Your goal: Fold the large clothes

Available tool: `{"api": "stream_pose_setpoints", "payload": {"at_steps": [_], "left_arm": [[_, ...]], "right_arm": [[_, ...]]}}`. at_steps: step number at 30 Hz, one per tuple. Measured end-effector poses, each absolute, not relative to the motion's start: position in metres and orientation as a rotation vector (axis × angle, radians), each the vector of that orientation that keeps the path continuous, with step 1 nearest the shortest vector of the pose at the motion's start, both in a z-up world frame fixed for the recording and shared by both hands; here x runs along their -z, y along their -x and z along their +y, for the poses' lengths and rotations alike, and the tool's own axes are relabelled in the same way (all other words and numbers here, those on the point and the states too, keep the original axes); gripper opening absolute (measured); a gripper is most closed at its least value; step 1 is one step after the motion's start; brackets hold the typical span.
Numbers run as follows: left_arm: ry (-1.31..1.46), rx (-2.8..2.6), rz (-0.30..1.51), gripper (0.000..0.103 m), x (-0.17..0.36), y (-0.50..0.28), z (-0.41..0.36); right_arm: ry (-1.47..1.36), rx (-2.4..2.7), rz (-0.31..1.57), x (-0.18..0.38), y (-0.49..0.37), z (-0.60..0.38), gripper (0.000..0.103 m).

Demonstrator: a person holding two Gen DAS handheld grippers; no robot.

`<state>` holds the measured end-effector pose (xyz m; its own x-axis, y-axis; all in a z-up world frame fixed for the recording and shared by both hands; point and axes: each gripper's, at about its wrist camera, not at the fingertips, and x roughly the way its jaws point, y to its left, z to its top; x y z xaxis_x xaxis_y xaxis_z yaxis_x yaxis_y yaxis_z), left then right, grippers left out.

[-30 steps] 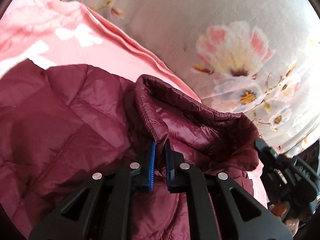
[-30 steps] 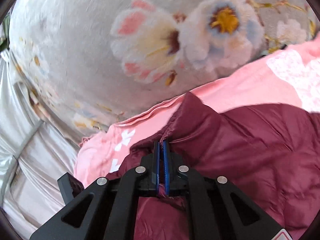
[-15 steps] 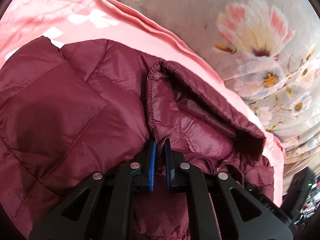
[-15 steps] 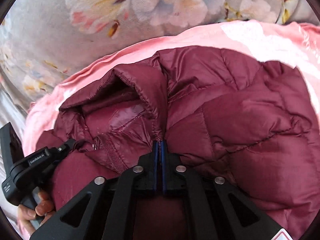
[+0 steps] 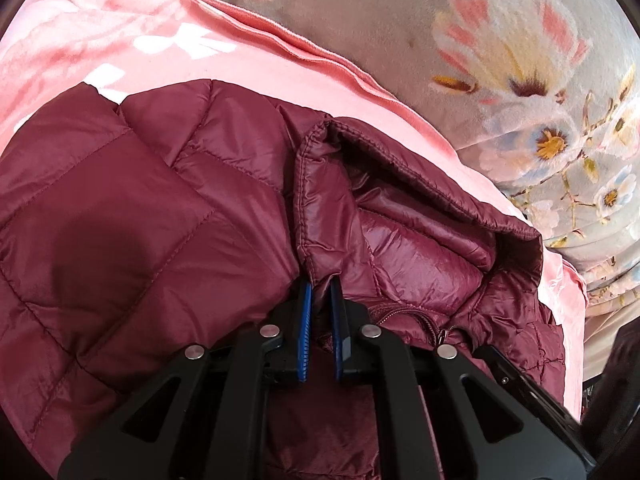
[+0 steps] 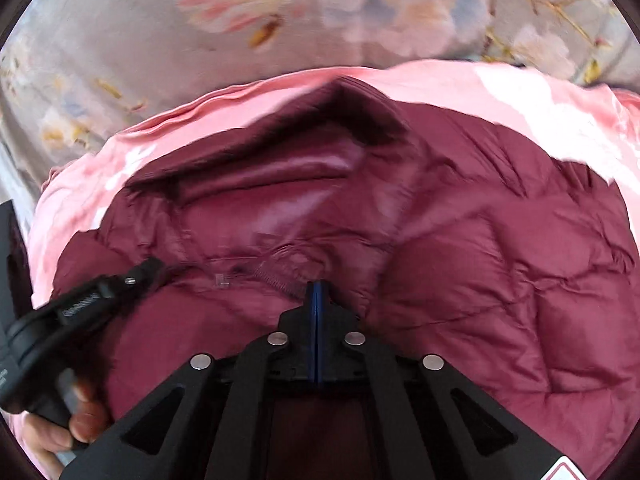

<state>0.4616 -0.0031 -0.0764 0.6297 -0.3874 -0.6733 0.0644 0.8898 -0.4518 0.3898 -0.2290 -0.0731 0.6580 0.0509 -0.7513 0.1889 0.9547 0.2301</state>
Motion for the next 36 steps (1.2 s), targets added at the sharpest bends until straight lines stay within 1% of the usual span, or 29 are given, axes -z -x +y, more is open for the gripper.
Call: {"api": "stream_pose_setpoints", "payload": {"at_steps": [3, 5, 7, 9, 10, 11, 13, 14, 16, 18, 20, 23, 26, 27, 31, 36], "left_arm": [[0.413, 0.265, 0.853, 0.008, 0.075, -0.462, -0.003], [0.428, 0.265, 0.836, 0.008, 0.064, -0.457, 0.002], [0.462, 0.303, 0.788, 0.009, 0.039, -0.448, 0.010], [0.465, 0.337, 0.714, 0.010, 0.004, -0.436, 0.017], [0.447, 0.312, 0.672, 0.009, -0.013, -0.433, 0.018], [0.427, 0.286, 0.631, 0.008, -0.031, -0.435, 0.017], [0.412, 0.278, 0.624, 0.008, -0.050, -0.453, 0.010], [0.420, 0.259, 0.629, 0.008, -0.056, -0.464, 0.008], [0.397, 0.223, 0.645, 0.008, -0.067, -0.493, -0.003], [0.375, 0.237, 0.702, 0.008, -0.059, -0.517, -0.013], [0.375, 0.222, 0.761, 0.008, -0.037, -0.531, -0.018], [0.296, 0.190, 0.848, 0.008, 0.005, -0.538, -0.028], [0.281, 0.177, 0.884, 0.007, 0.028, -0.535, -0.027], [0.281, 0.171, 0.898, 0.005, 0.036, -0.534, -0.026], [0.273, 0.159, 0.902, 0.002, 0.046, -0.530, -0.025], [0.245, 0.159, 0.897, 0.001, 0.063, -0.527, -0.025]], "right_arm": [[-0.369, 0.050, 0.853, 0.076, -0.389, -0.239, 0.000], [-0.360, 0.073, 0.853, 0.066, -0.383, -0.236, 0.000], [-0.374, 0.059, 0.801, 0.043, -0.375, -0.234, 0.000], [-0.379, 0.057, 0.716, 0.010, -0.374, -0.236, 0.001], [-0.402, 0.051, 0.666, -0.010, -0.379, -0.241, 0.003], [-0.429, 0.041, 0.640, -0.020, -0.384, -0.245, 0.005], [-0.509, 0.030, 0.579, -0.039, -0.402, -0.255, 0.005], [-0.534, 0.035, 0.559, -0.045, -0.413, -0.259, 0.007], [-0.561, 0.042, 0.588, -0.045, -0.437, -0.263, 0.009], [-0.571, 0.049, 0.628, -0.035, -0.453, -0.264, 0.009], [-0.580, 0.058, 0.682, -0.015, -0.462, -0.265, 0.009], [-0.557, 0.061, 0.734, 0.009, -0.462, -0.259, 0.007], [-0.489, 0.078, 0.761, 0.023, -0.458, -0.252, 0.005], [-0.475, 0.084, 0.773, 0.027, -0.457, -0.252, 0.005], [-0.436, 0.116, 0.819, 0.048, -0.456, -0.253, 0.001], [-0.445, 0.124, 0.855, 0.073, -0.461, -0.258, 0.000]]}}
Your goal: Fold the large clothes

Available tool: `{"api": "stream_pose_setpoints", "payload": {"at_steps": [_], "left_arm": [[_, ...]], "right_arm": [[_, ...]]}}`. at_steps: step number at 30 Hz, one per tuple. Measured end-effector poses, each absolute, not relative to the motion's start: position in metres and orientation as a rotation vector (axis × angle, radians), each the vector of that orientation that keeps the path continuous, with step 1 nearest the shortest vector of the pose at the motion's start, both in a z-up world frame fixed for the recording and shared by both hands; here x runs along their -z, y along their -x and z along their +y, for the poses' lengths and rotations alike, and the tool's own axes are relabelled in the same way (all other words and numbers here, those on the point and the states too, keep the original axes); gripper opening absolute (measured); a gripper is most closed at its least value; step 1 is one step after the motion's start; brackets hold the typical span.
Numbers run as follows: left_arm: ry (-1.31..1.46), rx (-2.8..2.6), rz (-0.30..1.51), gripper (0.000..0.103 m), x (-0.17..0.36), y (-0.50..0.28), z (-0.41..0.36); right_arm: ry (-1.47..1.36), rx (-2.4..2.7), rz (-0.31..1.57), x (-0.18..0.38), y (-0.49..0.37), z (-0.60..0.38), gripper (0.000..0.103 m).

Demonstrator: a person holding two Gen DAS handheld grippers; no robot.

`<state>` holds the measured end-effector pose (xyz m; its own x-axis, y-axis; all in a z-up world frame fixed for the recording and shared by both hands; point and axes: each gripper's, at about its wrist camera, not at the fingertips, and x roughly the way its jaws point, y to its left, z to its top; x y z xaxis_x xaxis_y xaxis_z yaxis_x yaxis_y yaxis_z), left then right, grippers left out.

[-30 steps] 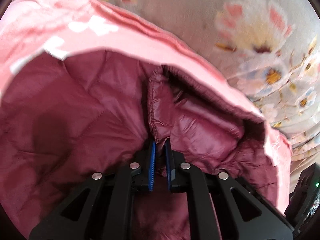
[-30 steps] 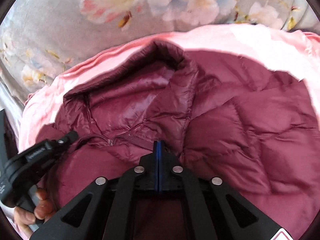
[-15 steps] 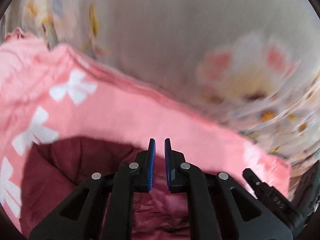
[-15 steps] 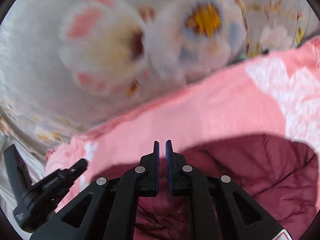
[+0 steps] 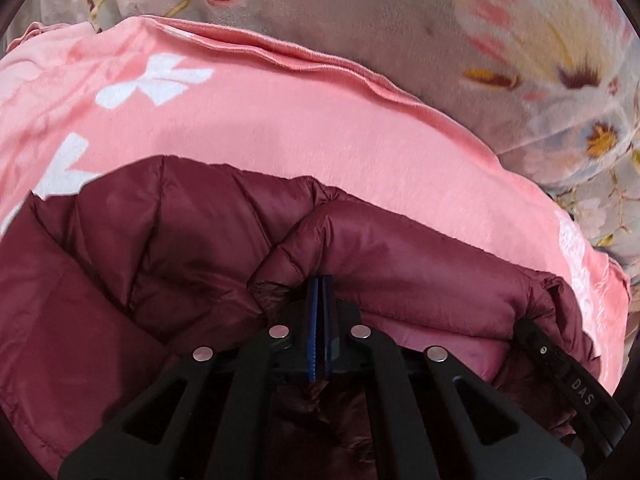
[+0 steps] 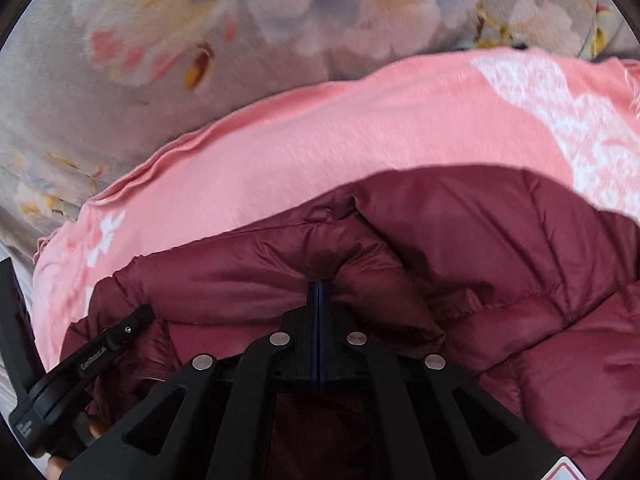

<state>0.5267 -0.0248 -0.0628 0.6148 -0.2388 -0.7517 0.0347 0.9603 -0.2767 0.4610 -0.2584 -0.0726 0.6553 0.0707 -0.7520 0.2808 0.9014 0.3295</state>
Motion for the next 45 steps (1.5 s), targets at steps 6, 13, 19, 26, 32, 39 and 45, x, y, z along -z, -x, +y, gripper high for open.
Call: {"api": "stream_pose_setpoints", "payload": {"at_steps": [6, 13, 19, 26, 32, 39, 45], "left_arm": [[0.216, 0.152, 0.857, 0.001, 0.072, -0.522, -0.028], [0.162, 0.125, 0.858, 0.001, 0.071, -0.523, -0.036], [0.135, 0.111, 0.860, 0.000, 0.070, -0.525, -0.041], [0.096, 0.092, 0.859, 0.000, 0.069, -0.525, -0.047], [0.078, 0.083, 0.859, 0.000, 0.069, -0.525, -0.049], [0.046, 0.064, 0.858, 0.000, 0.069, -0.525, -0.054], [0.154, 0.123, 0.846, 0.010, 0.048, -0.498, -0.026]], "right_arm": [[-0.359, 0.159, 0.850, 0.084, -0.463, -0.248, 0.000], [-0.280, 0.202, 0.869, 0.086, -0.467, -0.239, 0.000], [-0.232, 0.227, 0.876, 0.087, -0.471, -0.233, 0.000], [-0.179, 0.254, 0.883, 0.089, -0.476, -0.223, 0.000], [-0.148, 0.268, 0.887, 0.089, -0.477, -0.220, 0.000], [-0.158, 0.263, 0.886, 0.089, -0.478, -0.221, 0.000], [-0.293, 0.190, 0.834, 0.065, -0.440, -0.235, 0.008]]}}
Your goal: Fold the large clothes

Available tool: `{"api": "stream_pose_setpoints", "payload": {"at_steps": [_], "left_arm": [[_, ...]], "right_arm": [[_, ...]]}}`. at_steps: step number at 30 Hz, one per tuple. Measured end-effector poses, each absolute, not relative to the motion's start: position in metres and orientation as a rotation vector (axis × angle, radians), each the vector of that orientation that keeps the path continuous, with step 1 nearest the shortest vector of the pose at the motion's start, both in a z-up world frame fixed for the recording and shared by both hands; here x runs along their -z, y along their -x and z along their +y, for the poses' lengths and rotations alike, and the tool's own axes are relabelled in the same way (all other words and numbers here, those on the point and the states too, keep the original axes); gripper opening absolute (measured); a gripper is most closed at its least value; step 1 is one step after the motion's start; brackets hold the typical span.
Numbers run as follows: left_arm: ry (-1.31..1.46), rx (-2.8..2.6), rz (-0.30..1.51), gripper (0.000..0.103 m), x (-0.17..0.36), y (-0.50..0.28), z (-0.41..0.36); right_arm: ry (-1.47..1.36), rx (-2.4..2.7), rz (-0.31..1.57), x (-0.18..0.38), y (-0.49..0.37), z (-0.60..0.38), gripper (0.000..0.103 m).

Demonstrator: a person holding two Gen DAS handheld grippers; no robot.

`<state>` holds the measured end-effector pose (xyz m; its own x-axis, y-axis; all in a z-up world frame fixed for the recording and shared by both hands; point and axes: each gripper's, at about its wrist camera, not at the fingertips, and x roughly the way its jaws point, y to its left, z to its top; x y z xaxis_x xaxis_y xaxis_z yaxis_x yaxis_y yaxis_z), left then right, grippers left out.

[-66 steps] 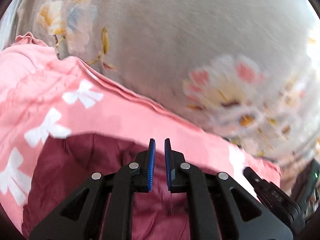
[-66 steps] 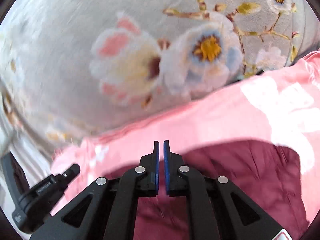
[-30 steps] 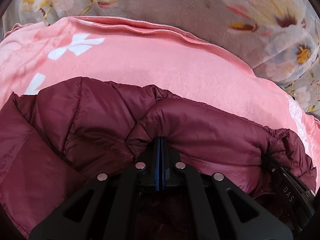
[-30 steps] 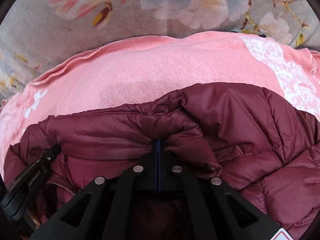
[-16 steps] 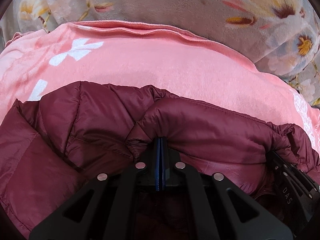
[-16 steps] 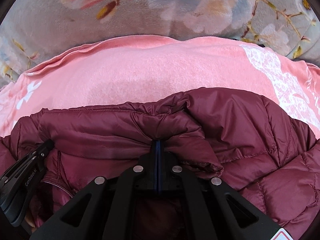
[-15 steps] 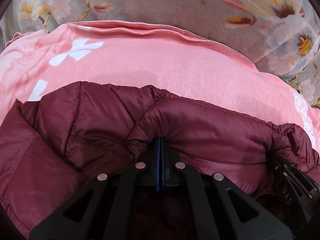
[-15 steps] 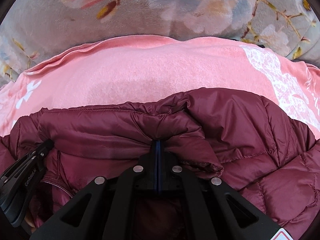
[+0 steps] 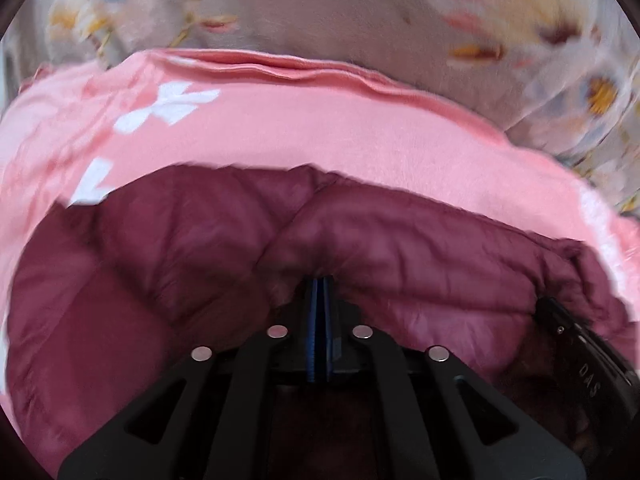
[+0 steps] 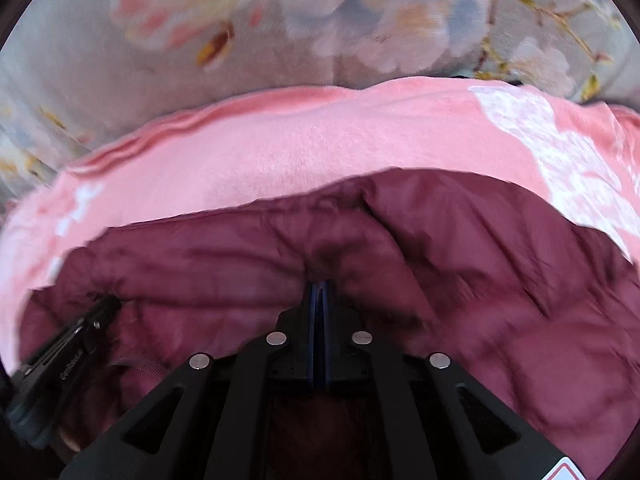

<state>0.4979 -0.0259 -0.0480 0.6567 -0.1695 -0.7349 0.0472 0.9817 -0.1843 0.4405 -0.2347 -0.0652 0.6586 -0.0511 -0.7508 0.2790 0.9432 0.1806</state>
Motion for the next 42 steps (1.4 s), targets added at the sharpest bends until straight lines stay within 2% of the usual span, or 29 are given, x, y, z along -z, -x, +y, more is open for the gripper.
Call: {"api": "stream_pose_setpoints", "payload": {"at_steps": [1, 2, 3, 4, 6, 8, 13, 16, 20, 21, 22, 23, 24, 25, 26, 27, 30, 35, 42], "left_arm": [[0.193, 0.161, 0.840, 0.028, 0.039, -0.487, -0.015], [0.217, 0.187, 0.839, 0.041, 0.029, -0.475, -0.003], [0.240, 0.224, 0.824, 0.059, 0.016, -0.454, 0.015], [0.243, 0.239, 0.806, 0.063, 0.007, -0.436, 0.030], [0.215, 0.247, 0.804, 0.067, 0.005, -0.389, 0.071], [0.202, 0.252, 0.840, 0.069, 0.013, -0.345, 0.110], [0.341, 0.232, 0.948, 0.072, 0.058, -0.235, 0.215], [0.407, 0.251, 0.937, 0.072, 0.077, -0.198, 0.233], [0.456, 0.310, 0.919, 0.071, 0.075, -0.174, 0.222], [0.485, 0.340, 0.935, 0.069, 0.076, -0.170, 0.218], [0.490, 0.342, 0.942, 0.062, 0.077, -0.168, 0.213], [0.480, 0.331, 0.945, 0.056, 0.076, -0.165, 0.210], [0.459, 0.317, 0.949, 0.041, 0.075, -0.163, 0.206], [0.451, 0.302, 0.954, 0.026, 0.075, -0.161, 0.205], [0.455, 0.298, 0.956, 0.020, 0.073, -0.160, 0.206], [0.472, 0.301, 0.952, 0.012, 0.071, -0.156, 0.209], [0.483, 0.317, 0.925, 0.007, 0.057, -0.140, 0.217], [0.468, 0.343, 0.876, 0.005, 0.031, -0.094, 0.224], [0.526, 0.398, 0.749, 0.004, -0.012, 0.032, 0.264]], "right_arm": [[-0.318, 0.166, 0.808, 0.055, -0.425, -0.235, 0.019], [-0.340, 0.118, 0.773, 0.036, -0.394, -0.237, 0.030], [-0.342, 0.085, 0.761, 0.025, -0.369, -0.237, 0.035], [-0.336, 0.045, 0.746, 0.011, -0.335, -0.240, 0.043], [-0.300, 0.004, 0.734, -0.003, -0.274, -0.247, 0.062], [-0.254, 0.000, 0.737, -0.006, -0.190, -0.259, 0.070], [-0.315, 0.087, 0.849, 0.033, -0.036, -0.286, 0.074], [-0.439, 0.101, 0.891, 0.062, 0.004, -0.288, 0.074], [-0.495, 0.117, 0.821, 0.072, 0.018, -0.277, 0.075], [-0.497, 0.122, 0.813, 0.073, 0.016, -0.275, 0.075], [-0.503, 0.132, 0.806, 0.073, 0.014, -0.273, 0.075], [-0.515, 0.142, 0.801, 0.073, 0.010, -0.272, 0.071], [-0.523, 0.152, 0.797, 0.074, 0.010, -0.272, 0.055], [-0.536, 0.157, 0.795, 0.073, 0.008, -0.271, 0.045], [-0.555, 0.150, 0.792, 0.072, 0.012, -0.274, 0.027], [-0.576, 0.146, 0.786, 0.070, 0.014, -0.275, 0.015], [-0.611, 0.114, 0.741, 0.056, 0.027, -0.278, 0.007], [-0.562, 0.060, 0.690, 0.024, 0.074, -0.268, 0.005], [-0.485, 0.021, 0.618, -0.024, 0.192, -0.241, 0.005]]}}
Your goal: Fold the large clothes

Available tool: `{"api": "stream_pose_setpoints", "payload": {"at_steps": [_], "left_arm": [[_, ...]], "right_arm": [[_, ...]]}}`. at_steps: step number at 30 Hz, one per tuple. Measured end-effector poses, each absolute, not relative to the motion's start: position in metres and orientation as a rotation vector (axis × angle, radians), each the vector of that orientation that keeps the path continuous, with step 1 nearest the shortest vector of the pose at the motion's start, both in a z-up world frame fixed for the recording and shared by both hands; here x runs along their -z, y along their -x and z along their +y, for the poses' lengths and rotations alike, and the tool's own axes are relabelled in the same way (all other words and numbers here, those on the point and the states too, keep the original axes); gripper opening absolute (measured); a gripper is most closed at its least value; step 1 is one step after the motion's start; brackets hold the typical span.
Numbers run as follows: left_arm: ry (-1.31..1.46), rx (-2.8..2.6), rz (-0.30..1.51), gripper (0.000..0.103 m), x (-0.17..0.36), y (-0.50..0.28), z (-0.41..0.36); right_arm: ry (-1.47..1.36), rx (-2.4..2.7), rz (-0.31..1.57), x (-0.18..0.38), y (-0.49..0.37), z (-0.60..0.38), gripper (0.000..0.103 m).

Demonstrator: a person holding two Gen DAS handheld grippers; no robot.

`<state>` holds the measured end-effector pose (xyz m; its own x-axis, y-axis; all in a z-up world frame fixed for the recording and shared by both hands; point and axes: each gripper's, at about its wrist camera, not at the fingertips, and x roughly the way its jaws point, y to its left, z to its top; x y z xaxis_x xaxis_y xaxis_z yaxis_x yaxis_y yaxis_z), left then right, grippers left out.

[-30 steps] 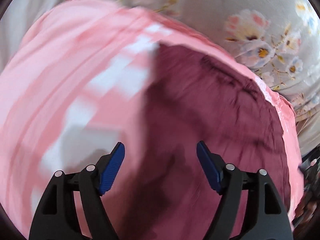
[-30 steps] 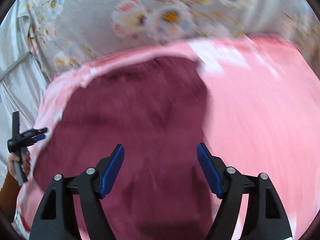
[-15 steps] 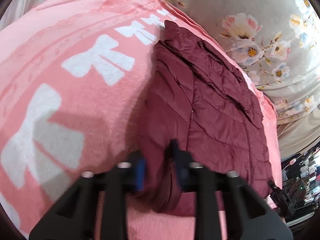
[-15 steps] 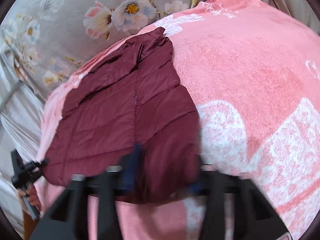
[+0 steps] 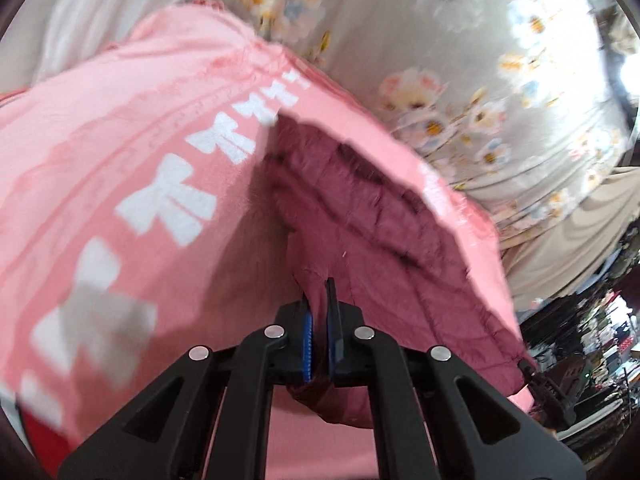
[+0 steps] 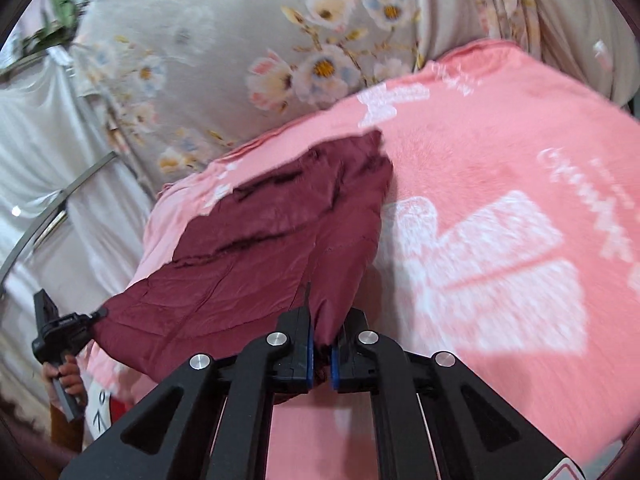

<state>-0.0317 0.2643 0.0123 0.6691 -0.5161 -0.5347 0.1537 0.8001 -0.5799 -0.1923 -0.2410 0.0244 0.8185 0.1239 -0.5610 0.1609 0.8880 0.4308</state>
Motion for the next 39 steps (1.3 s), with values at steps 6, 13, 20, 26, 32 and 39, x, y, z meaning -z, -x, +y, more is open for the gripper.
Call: {"api": "stream_pose_setpoints", "payload": {"at_steps": [6, 13, 20, 26, 32, 39], "left_arm": [[0.579, 0.410, 0.560, 0.003, -0.076, 0.110, 0.284], [0.445, 0.357, 0.401, 0.004, -0.137, 0.100, 0.265], [0.311, 0.214, 0.555, 0.004, -0.100, -0.034, 0.221], [0.261, 0.118, 0.705, 0.004, -0.028, -0.115, 0.201], [0.239, 0.061, 0.800, 0.004, 0.023, -0.150, 0.191], [0.225, 0.045, 0.848, 0.007, 0.058, -0.168, 0.183]], "right_arm": [[-0.420, -0.015, 0.406, -0.097, 0.272, -0.213, 0.005], [-0.508, -0.057, 0.236, -0.141, 0.229, -0.232, 0.005], [-0.616, 0.054, 0.419, -0.094, 0.090, -0.273, 0.005], [-0.624, 0.126, 0.551, -0.037, 0.018, -0.281, 0.005], [-0.595, 0.186, 0.629, 0.002, -0.020, -0.284, 0.005], [-0.546, 0.232, 0.708, 0.039, -0.044, -0.283, 0.005]]}}
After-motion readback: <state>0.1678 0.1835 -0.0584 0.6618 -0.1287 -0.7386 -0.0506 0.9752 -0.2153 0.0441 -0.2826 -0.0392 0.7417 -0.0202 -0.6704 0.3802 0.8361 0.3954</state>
